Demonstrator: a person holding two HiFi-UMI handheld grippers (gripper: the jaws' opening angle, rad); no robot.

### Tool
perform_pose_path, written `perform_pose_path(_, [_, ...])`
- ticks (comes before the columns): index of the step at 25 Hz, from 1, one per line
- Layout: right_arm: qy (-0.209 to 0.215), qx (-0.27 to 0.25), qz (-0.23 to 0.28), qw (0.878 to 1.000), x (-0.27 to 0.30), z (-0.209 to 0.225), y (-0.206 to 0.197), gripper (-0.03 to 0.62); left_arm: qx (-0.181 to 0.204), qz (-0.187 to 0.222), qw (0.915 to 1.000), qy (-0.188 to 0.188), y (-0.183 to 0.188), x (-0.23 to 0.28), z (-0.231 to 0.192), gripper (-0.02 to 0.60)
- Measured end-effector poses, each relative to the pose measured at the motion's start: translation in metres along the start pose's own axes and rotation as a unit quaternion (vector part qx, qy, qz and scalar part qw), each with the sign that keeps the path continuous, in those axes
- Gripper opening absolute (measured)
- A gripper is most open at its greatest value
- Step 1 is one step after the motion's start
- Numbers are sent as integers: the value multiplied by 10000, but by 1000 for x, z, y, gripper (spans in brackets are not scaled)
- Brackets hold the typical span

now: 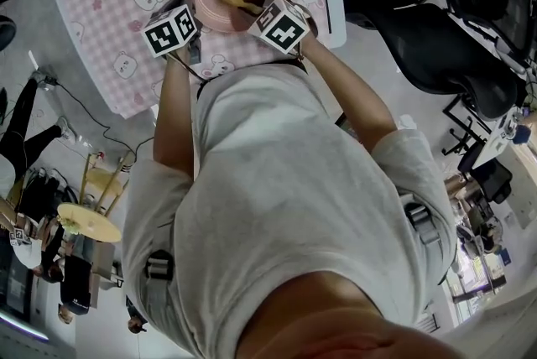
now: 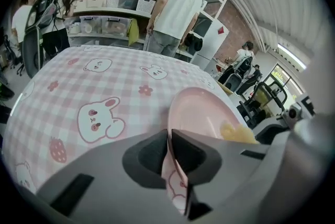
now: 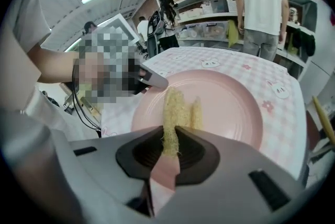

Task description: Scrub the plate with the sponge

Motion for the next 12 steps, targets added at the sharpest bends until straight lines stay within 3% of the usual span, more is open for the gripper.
perform_pose_path(7, [-339, 478, 492, 9971, -31, 27, -10, 61, 41, -32, 9998, 178, -7, -5, -14, 65])
perform_pose_path(12, [-395, 780, 668, 9939, -41, 37, -12, 61, 360, 167, 9982, 460, 3, -24, -13, 81])
Point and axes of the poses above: the fingertips, and each gripper's own axes: x forward along the fingers, z to its right, y out of its top, the point moved 1 cm from there along -x, backward along the fingers, and after that the axes turned 10 degrees about -z, right-handed, at the moved point
